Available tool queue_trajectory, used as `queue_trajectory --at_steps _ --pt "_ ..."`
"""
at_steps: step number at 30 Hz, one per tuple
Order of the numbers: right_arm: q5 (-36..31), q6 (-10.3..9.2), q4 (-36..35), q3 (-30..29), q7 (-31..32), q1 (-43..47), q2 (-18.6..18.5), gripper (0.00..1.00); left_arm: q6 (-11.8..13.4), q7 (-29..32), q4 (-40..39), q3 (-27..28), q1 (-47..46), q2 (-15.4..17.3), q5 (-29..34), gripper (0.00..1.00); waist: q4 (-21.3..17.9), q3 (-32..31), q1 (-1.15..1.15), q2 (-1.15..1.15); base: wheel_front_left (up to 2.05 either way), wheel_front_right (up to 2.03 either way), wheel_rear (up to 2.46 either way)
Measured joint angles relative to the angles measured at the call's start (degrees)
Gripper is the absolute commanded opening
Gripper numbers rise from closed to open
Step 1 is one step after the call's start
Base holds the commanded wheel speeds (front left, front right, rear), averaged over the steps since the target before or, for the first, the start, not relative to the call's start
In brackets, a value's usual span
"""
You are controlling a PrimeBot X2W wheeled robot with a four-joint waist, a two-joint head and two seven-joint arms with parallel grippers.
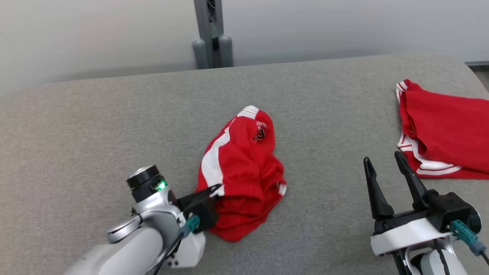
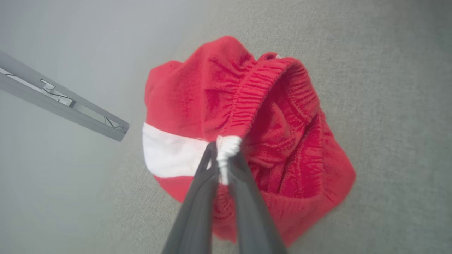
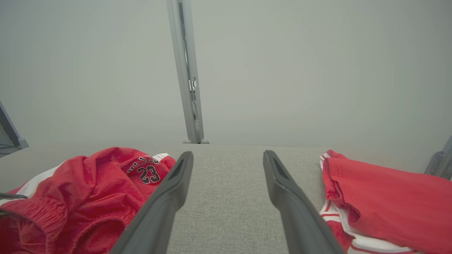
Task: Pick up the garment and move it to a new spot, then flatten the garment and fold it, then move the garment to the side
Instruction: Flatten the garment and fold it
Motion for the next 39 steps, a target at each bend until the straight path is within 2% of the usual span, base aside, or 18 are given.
queue_trajectory --at_steps 5,8,9,10,17,20,23,26,30,35,39 --pt "0.2 0.0 0.3 0.1 0.0 1.0 0.0 1.0 -0.2 6.0 -10.8 -11.7 -1.6 10.3 -2.1 0.0 2.3 -1.4 0.0 0.0 0.0 0.0 0.0" --pt "0.2 0.0 0.3 0.0 0.0 1.3 0.0 1.0 -0.2 9.5 -15.9 -14.8 -3.7 14.3 -5.7 0.0 3.8 -2.0 0.0 0.0 0.0 0.0 0.0" --pt "0.2 0.0 0.4 0.1 0.0 1.3 0.0 1.0 -0.2 10.3 -17.2 -14.9 -3.7 14.9 -6.3 0.36 4.3 -2.2 0.0 0.0 0.0 0.0 0.0" --pt "0.2 0.0 0.4 0.2 0.0 1.3 0.0 1.0 -0.1 10.6 -18.5 -14.2 -3.7 15.3 -7.1 1.0 4.8 -2.3 0.0 0.0 0.0 0.0 0.0" --pt "0.0 0.0 0.4 0.0 0.0 1.3 0.0 1.0 9.0 9.4 -26.8 -7.2 3.0 15.8 -16.1 1.0 7.3 -2.8 0.0 0.0 0.0 0.0 0.0" --pt "-0.2 0.0 0.4 -0.3 0.0 1.5 0.0 1.0 14.7 7.3 -30.5 -2.8 7.7 15.5 -21.3 1.0 8.1 -2.8 0.0 0.0 0.0 0.0 0.0" --pt "-0.3 0.0 0.4 -0.3 0.0 1.5 0.0 1.0 19.2 4.3 -33.6 1.6 13.7 12.7 -29.1 1.0 8.7 -2.6 0.0 0.0 0.0 0.0 0.0" --pt "-0.4 0.0 0.4 -0.6 0.0 1.5 0.0 1.0 20.5 2.3 -35.9 4.6 18.8 8.8 -37.5 1.0 9.5 -2.2 0.0 0.0 0.0 0.0 0.0" --pt "-0.7 0.0 0.6 -0.2 0.0 1.3 0.0 1.0 20.7 4.1 -35.4 4.9 21.1 6.5 -42.6 1.0 10.4 -1.5 0.0 0.0 0.0 0.0 0.0" --pt "-0.8 0.0 0.7 -0.1 0.0 0.4 0.0 1.0 24.6 5.3 -31.6 5.8 21.1 4.6 -42.8 1.0 10.7 -0.9 0.0 0.0 0.0 0.0 0.0" --pt "-0.9 0.0 0.8 0.3 0.0 -0.1 0.0 1.0 26.3 6.3 -29.4 6.3 20.6 2.6 -43.7 1.0 10.3 -0.6 0.0 0.0 0.0 0.0 0.0"
